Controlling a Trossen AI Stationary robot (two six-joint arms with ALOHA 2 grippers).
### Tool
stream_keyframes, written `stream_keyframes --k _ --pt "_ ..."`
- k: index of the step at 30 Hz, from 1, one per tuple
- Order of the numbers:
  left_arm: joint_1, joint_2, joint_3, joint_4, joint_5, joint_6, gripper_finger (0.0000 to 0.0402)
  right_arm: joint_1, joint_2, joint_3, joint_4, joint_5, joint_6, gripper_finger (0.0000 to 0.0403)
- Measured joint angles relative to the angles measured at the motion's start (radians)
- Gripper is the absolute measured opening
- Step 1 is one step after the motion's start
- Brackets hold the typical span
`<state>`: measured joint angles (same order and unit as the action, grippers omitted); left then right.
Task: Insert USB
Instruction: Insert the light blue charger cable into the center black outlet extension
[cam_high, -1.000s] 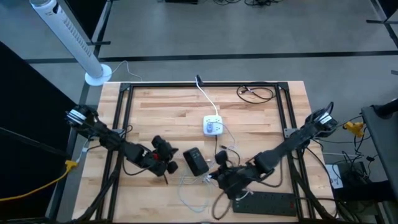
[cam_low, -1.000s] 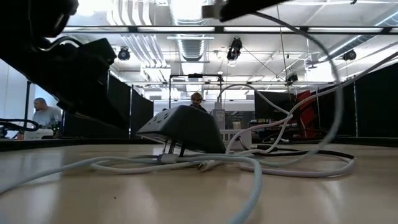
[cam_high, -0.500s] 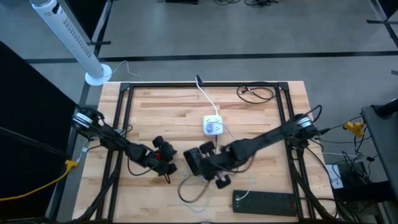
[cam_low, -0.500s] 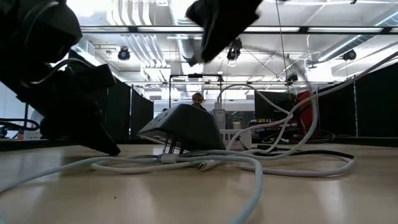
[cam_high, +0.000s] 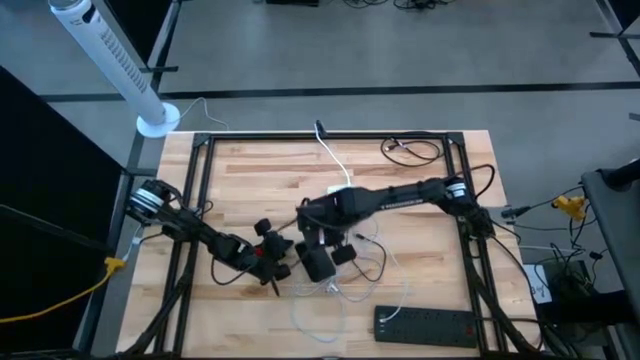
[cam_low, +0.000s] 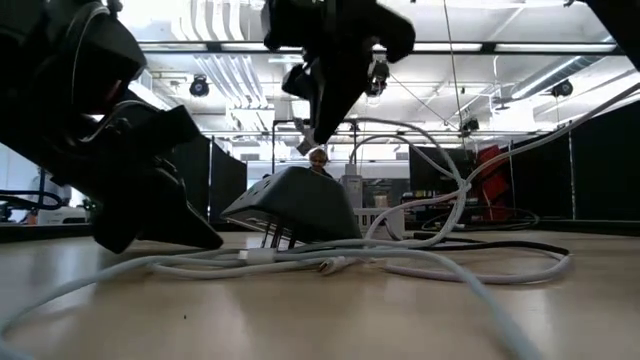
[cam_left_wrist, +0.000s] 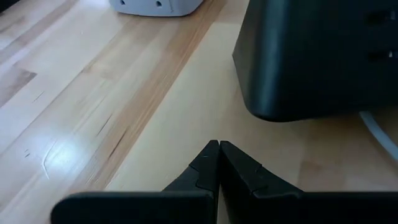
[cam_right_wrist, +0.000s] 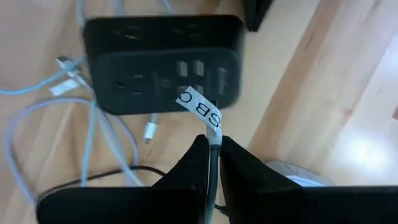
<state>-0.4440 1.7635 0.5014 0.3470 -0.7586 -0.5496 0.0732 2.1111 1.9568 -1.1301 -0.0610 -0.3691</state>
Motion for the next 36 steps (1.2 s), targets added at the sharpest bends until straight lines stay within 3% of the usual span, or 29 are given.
stream_keyframes --k 12,19,26,36 --pt "0.027 0.002 0.000 0.040 0.033 0.186 0.0000 -0.059 0.000 -0.035 0.013 0.000 -0.092 0.0012" --pt "0.062 0.002 -0.001 0.123 0.169 0.253 0.0000 -0.045 -0.001 -0.032 0.014 -0.006 -0.110 0.0012" --pt "0.064 0.005 -0.001 0.212 0.260 0.277 0.0000 -0.013 0.001 -0.032 0.026 -0.104 -0.152 0.0012" --pt "0.064 0.005 0.022 0.266 0.242 0.286 0.0000 0.027 0.010 -0.050 0.066 -0.096 -0.118 0.0012"
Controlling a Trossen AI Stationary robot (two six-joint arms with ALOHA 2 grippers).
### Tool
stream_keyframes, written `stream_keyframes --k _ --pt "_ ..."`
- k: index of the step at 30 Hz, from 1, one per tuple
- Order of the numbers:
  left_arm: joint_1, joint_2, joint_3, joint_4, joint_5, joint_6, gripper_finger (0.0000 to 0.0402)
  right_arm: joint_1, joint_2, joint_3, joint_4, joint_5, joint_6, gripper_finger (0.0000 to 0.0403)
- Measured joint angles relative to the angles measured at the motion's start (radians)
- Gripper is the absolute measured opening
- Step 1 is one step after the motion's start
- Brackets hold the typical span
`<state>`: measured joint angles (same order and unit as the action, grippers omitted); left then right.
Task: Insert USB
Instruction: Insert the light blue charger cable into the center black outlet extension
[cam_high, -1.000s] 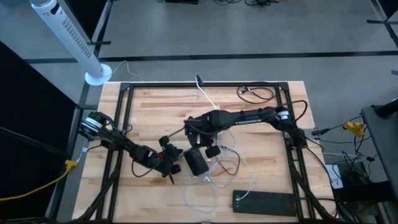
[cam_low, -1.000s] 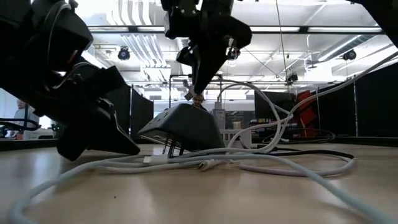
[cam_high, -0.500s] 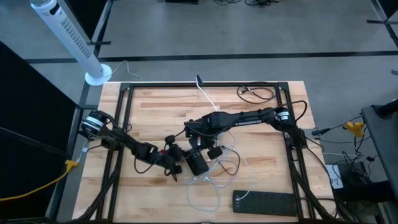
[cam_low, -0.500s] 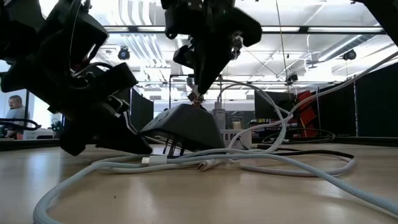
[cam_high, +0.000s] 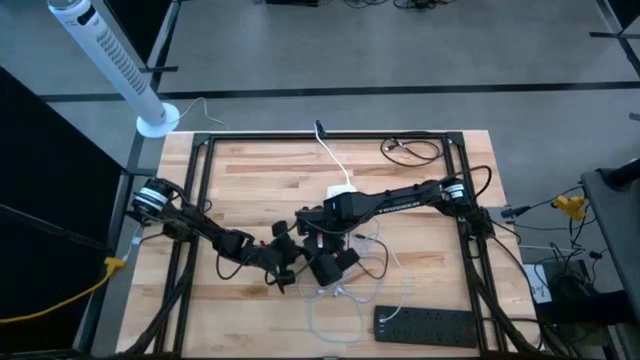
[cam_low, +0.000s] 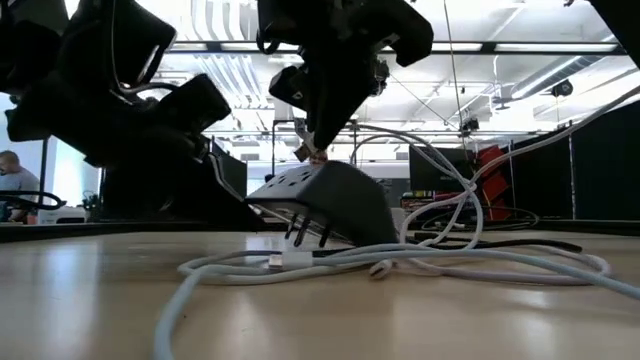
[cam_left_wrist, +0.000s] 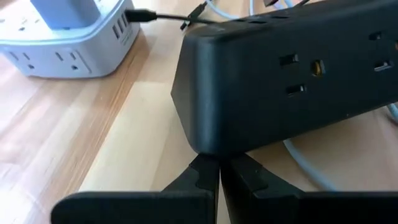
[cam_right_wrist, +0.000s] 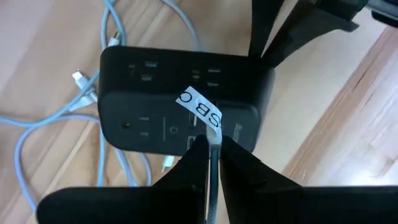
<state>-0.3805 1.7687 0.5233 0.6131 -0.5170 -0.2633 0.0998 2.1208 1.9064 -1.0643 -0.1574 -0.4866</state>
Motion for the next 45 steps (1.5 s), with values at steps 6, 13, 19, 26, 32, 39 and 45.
stream_keyframes --k 6,13,19,26,32,39,45 --pt "0.000 0.000 0.024 0.003 -0.009 0.025 0.0000 0.008 0.000 -0.002 -0.016 0.068 0.050 0.0012" --pt "0.000 -0.002 0.026 0.005 -0.012 0.037 0.0000 0.007 -0.001 -0.005 -0.076 0.105 0.084 0.0012" --pt "0.000 -0.002 0.026 0.004 -0.013 0.038 0.0000 0.015 -0.001 -0.005 -0.096 0.101 0.102 0.0012" --pt "0.000 -0.002 0.026 0.004 -0.014 0.038 0.0000 0.044 -0.001 -0.005 -0.098 0.095 0.110 0.0012" --pt "0.000 -0.002 0.026 0.005 -0.014 0.038 0.0000 0.044 -0.001 -0.005 -0.097 0.106 0.130 0.0012" --pt "-0.003 -0.002 0.053 0.002 -0.014 0.064 0.0000 0.047 0.008 -0.004 -0.106 0.105 0.127 0.0012" --pt "-0.004 -0.002 0.058 0.003 -0.014 0.072 0.0000 0.044 0.008 -0.004 -0.110 0.105 0.135 0.0012"
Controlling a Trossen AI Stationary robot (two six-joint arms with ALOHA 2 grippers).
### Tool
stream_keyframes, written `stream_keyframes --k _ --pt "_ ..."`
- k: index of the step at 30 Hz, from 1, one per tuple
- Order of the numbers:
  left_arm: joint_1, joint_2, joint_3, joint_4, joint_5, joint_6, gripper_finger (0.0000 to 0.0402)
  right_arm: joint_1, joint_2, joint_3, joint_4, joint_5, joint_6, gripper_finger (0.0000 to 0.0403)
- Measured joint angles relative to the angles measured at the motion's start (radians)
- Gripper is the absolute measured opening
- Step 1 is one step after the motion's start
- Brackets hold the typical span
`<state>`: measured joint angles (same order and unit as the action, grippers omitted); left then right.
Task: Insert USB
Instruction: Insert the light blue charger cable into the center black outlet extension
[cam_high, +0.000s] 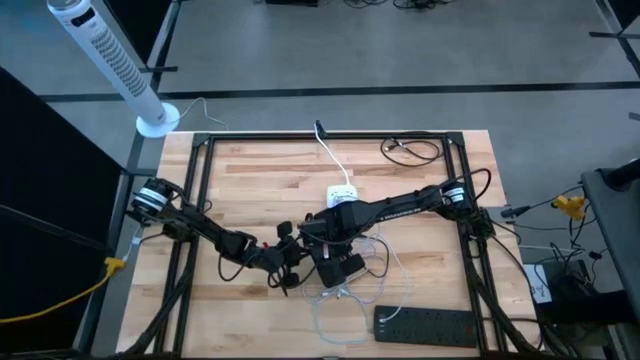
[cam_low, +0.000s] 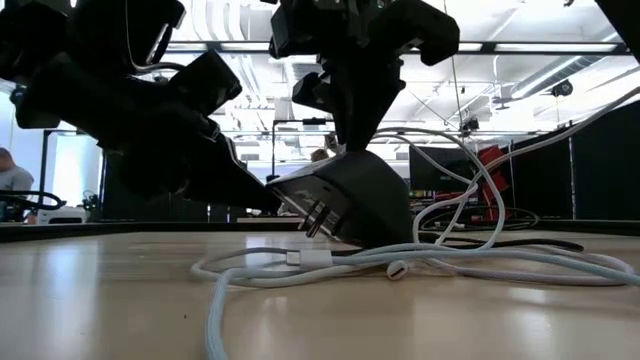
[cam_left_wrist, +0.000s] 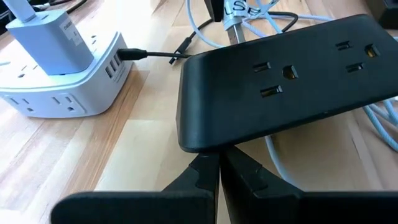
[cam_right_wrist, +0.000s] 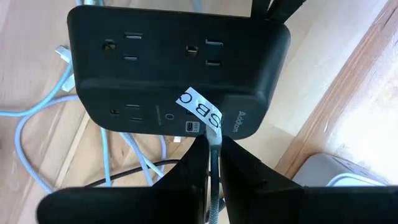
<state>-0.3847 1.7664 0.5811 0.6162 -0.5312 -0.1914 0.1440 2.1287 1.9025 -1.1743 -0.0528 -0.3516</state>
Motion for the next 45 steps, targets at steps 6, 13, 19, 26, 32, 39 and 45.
stream_keyframes --k 6,13,19,26,32,39,45 --pt "0.000 0.000 0.007 -0.005 -0.003 -0.001 0.0000 0.000 0.007 0.000 0.000 -0.008 0.003 0.0012" --pt "-0.002 0.000 0.007 -0.015 -0.038 -0.025 0.0000 0.003 0.038 0.002 0.008 -0.056 0.018 0.0012" --pt "-0.004 -0.002 0.008 -0.002 -0.059 -0.029 0.0000 0.006 0.065 -0.003 0.027 -0.060 0.019 0.0005" --pt "-0.013 -0.026 0.008 -0.158 -0.139 -0.126 0.0000 0.006 0.027 -0.002 0.030 0.043 0.020 0.0005" --pt "-0.044 -0.136 0.008 -0.417 -0.176 -0.317 0.0000 0.020 -0.052 -0.009 0.061 0.192 -0.042 0.0002" --pt "-0.171 -0.368 0.007 -0.507 -0.352 -0.414 0.0000 0.051 -0.180 -0.261 0.527 0.285 -0.276 0.0001" --pt "-0.238 -0.509 -0.023 -0.414 -0.292 -0.411 0.0021 0.093 -0.266 -0.518 1.099 0.519 -0.542 0.0001"
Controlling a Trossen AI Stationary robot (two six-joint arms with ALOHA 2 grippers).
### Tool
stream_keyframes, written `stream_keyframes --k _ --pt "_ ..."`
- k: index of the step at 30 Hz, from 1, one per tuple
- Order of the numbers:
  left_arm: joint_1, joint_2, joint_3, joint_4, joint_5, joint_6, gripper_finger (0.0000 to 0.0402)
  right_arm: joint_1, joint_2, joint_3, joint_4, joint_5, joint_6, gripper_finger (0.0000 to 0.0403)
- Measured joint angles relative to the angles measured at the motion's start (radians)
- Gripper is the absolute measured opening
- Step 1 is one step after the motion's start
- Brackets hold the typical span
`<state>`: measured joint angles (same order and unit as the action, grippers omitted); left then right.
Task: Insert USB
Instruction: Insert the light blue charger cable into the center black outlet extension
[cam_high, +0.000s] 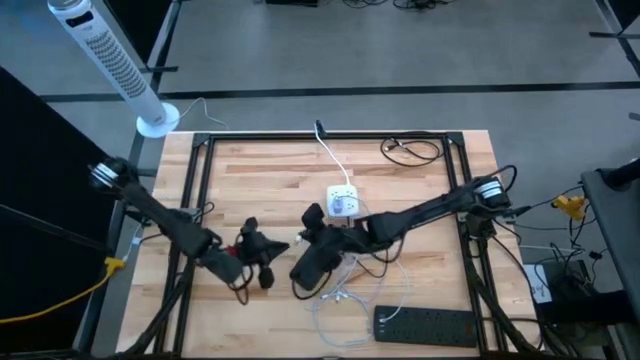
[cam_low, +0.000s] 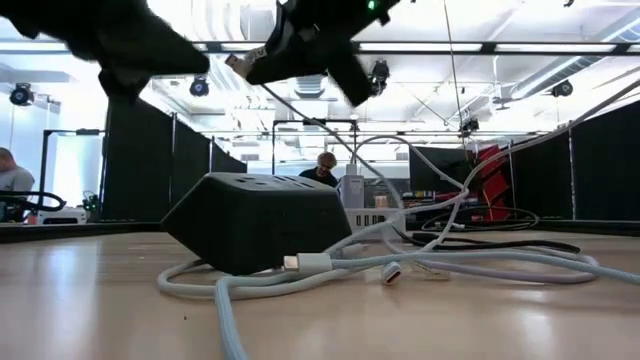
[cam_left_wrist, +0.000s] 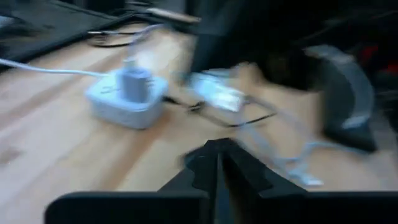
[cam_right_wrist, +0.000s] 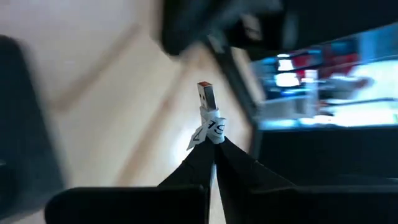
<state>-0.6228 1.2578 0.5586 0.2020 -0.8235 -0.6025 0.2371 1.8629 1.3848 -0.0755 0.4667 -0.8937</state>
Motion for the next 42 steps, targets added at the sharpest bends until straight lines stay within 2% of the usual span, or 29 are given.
stream_keyframes --k 5,11,17,20,25,29,42 --pt "0.001 -0.019 -0.021 0.137 0.092 -0.015 0.0086 0.023 -0.004 -0.108 0.283 0.100 -0.129 0.0000" --pt "0.002 0.001 -0.022 0.157 0.080 -0.132 0.0185 0.060 -0.002 -0.224 0.566 0.146 -0.280 0.0000" --pt "0.014 0.029 -0.022 0.160 0.025 -0.246 0.0249 0.096 -0.002 -0.344 0.868 0.111 -0.435 0.0000" --pt "0.024 0.040 -0.023 0.172 0.034 -0.275 0.0265 0.105 0.000 -0.374 0.931 0.075 -0.453 0.0000" --pt "0.025 0.050 -0.023 0.291 0.125 -0.231 0.0278 0.099 0.000 -0.381 0.936 0.054 -0.446 0.0000" --pt "0.030 0.061 -0.016 0.369 0.137 -0.180 0.0279 0.098 0.000 -0.382 0.988 -0.002 -0.442 0.0000" --pt "0.083 0.063 -0.016 0.486 0.231 -0.138 0.0276 0.085 0.000 -0.382 1.001 -0.049 -0.443 0.0000"
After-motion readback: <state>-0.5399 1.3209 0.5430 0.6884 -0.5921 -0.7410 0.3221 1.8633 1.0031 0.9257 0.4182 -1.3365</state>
